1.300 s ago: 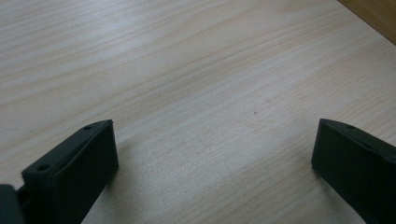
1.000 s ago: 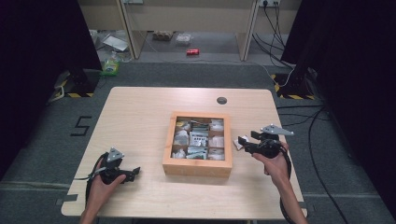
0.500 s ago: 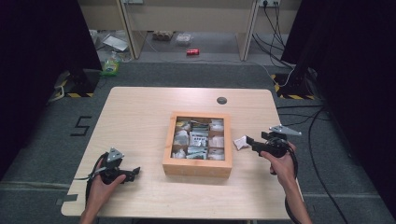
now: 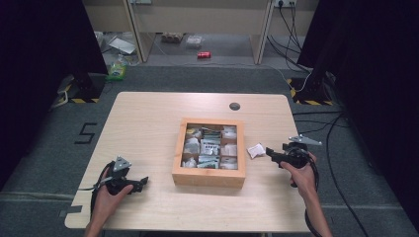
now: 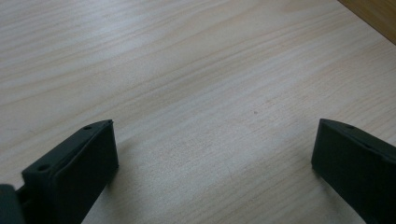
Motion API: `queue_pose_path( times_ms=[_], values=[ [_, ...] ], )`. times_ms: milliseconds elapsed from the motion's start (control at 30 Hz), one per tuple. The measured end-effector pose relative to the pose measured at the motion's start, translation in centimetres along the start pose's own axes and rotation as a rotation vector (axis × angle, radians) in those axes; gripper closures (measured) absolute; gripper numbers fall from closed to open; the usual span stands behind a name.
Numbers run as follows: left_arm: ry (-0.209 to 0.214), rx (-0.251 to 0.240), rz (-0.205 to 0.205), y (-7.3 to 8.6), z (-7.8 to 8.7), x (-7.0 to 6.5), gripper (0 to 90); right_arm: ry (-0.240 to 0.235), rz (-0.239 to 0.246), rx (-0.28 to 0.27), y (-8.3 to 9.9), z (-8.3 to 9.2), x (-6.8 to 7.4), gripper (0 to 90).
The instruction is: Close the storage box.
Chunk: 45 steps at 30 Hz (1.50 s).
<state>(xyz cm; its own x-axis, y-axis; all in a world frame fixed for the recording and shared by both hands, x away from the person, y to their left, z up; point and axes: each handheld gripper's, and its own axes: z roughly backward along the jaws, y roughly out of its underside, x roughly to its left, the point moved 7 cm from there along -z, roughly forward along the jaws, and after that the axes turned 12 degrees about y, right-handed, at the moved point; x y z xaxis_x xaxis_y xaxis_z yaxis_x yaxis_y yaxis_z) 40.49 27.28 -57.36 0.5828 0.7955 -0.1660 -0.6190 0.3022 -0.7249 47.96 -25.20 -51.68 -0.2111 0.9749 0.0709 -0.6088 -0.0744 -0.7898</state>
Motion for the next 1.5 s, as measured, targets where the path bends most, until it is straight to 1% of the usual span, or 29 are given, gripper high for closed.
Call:
queue_pose_path(
  times_ms=[33,133,200,333,367,500,533,800,1000,1100,1233,1333,1367,1433,1467,1500],
  values=[
    [0.0,0.0,0.0,0.0,0.0,0.0,0.0,0.003,-0.008,0.005,0.1,-0.1,-0.1,20.5],
    [0.0,0.0,0.0,0.0,0.0,0.0,0.0,0.01,-0.002,0.009,0.4,-0.3,-0.6,20.3],
    [0.0,0.0,0.0,0.0,0.0,0.0,0.0,0.014,-0.006,0.014,0.5,-0.3,-0.7,20.3],
    [0.0,0.0,0.0,0.0,0.0,0.0,0.0,0.019,0.003,0.026,0.8,-0.6,-0.7,20.2],
    [0.0,0.0,0.0,0.0,0.0,0.0,0.0,0.019,0.011,0.029,0.9,-0.7,-0.7,20.2],
    [0.0,0.0,0.0,0.0,0.0,0.0,0.0,0.024,0.019,0.054,1.4,-1.0,-0.7,20.0],
    [0.0,0.0,0.0,0.0,0.0,0.0,0.0,0.026,0.029,0.057,1.5,-1.1,-0.8,20.0],
    [0.0,0.0,0.0,0.0,0.0,0.0,0.0,0.042,0.047,0.091,2.4,-1.7,-1.0,20.0],
    [0.0,0.0,0.0,0.0,0.0,0.0,0.0,0.051,0.06,0.106,2.8,-1.9,-1.2,19.7],
    [0.0,0.0,0.0,0.0,0.0,0.0,0.0,0.057,0.073,0.117,3.1,-2.1,-1.3,19.3],
    [0.0,0.0,0.0,0.0,0.0,0.0,0.0,0.064,0.1,0.118,3.3,-2.3,-1.3,17.9],
    [0.0,0.0,0.0,0.0,0.0,0.0,0.0,0.06,0.121,0.116,3.4,-2.3,-1.2,15.3],
    [0.0,0.0,0.0,0.0,0.0,0.0,0.0,0.06,0.134,0.115,3.5,-2.4,-1.2,14.9],
    [0.0,0.0,0.0,0.0,0.0,0.0,0.0,0.069,0.192,0.101,3.7,-2.5,-1.2,14.4],
    [0.0,0.0,0.0,0.0,0.0,0.0,0.0,0.071,0.212,0.097,3.7,-2.5,-1.2,14.2],
    [0.0,0.0,0.0,0.0,0.0,0.0,0.0,0.073,0.221,0.1,3.8,-2.5,-1.2,14.1]
  ],
)
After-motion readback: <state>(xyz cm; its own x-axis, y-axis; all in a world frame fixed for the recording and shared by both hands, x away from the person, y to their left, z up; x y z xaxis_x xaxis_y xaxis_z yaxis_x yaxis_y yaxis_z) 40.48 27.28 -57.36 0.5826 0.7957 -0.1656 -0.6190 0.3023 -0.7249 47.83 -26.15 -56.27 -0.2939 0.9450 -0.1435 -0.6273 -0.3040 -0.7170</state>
